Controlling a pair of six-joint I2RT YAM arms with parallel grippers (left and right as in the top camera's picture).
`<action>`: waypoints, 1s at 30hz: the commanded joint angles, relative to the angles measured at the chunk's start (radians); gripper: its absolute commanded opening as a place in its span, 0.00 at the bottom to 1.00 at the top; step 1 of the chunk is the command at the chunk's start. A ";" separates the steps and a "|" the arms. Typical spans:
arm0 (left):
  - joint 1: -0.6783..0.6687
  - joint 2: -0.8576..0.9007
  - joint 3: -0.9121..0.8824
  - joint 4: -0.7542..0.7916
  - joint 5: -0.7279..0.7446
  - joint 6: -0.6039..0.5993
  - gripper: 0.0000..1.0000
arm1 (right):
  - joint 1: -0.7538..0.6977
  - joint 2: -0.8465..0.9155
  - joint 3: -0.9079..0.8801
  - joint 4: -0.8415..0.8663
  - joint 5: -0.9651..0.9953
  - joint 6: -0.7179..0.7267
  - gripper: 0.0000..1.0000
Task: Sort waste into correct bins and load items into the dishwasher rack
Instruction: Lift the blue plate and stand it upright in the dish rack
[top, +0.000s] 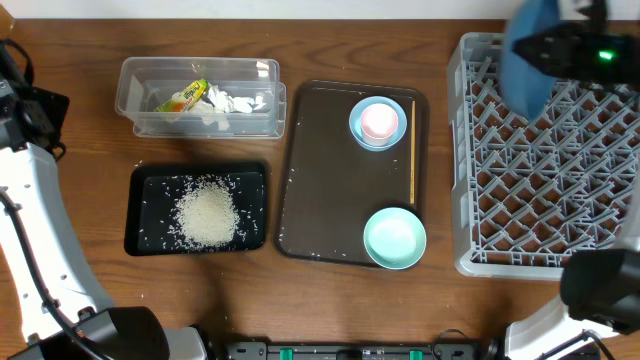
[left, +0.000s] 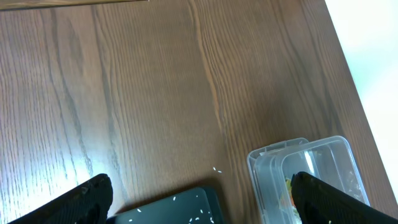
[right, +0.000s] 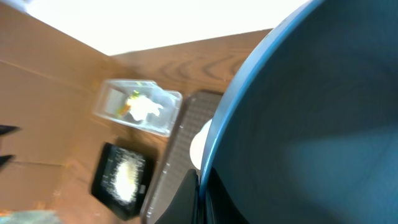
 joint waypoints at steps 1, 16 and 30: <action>0.002 0.000 -0.003 -0.001 -0.006 -0.001 0.93 | -0.097 0.000 -0.071 0.016 -0.309 -0.106 0.01; 0.002 0.000 -0.003 -0.001 -0.006 -0.001 0.93 | -0.245 0.000 -0.478 0.499 -0.568 -0.038 0.01; 0.002 0.000 -0.003 -0.001 -0.006 -0.001 0.93 | -0.283 0.000 -0.526 0.478 -0.329 0.056 0.01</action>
